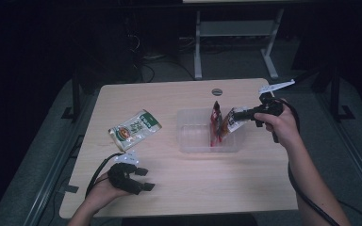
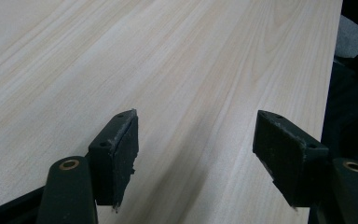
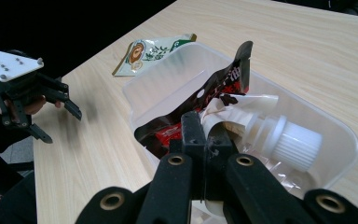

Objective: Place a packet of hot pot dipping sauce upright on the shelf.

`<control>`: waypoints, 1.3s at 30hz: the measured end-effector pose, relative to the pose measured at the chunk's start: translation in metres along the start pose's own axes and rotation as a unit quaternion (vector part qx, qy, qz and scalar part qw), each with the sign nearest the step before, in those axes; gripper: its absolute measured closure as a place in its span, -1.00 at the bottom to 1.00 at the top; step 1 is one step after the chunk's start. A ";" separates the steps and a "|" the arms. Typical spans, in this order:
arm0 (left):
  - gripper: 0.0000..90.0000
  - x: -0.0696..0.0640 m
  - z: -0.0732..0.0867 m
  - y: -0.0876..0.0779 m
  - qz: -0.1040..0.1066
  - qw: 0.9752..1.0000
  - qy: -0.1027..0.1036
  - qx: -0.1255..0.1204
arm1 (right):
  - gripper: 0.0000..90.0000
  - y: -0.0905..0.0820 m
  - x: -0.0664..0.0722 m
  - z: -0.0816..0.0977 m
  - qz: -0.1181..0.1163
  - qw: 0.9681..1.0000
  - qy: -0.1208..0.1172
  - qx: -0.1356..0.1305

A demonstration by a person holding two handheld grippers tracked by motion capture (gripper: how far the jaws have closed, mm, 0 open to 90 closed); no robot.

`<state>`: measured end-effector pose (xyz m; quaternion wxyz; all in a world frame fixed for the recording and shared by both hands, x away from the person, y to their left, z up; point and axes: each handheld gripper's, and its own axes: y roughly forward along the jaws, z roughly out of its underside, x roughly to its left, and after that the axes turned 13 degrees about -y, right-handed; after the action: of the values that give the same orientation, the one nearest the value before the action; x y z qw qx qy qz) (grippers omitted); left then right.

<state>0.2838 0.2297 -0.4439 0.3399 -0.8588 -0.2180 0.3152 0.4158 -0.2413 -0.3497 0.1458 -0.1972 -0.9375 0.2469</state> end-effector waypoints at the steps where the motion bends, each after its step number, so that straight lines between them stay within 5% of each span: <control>1: -0.32 0.000 0.000 0.000 0.000 1.000 0.000 0.000 | 1.00 0.001 0.000 0.000 0.000 1.000 0.003 0.001; 34: -0.32 0.000 -0.001 0.001 0.002 1.000 0.005 0.008 | 0.97 0.042 -0.011 0.007 -0.001 0.999 0.018 0.032; 39: -0.32 0.000 0.000 0.002 0.001 1.000 0.004 0.008 | 0.80 0.041 -0.008 0.008 -0.006 0.999 0.021 0.030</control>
<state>0.2839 0.2283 -0.4446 0.3473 -0.8577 -0.2130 0.3136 0.4325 -0.2152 -0.3788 0.1729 -0.1922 -0.9276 0.2696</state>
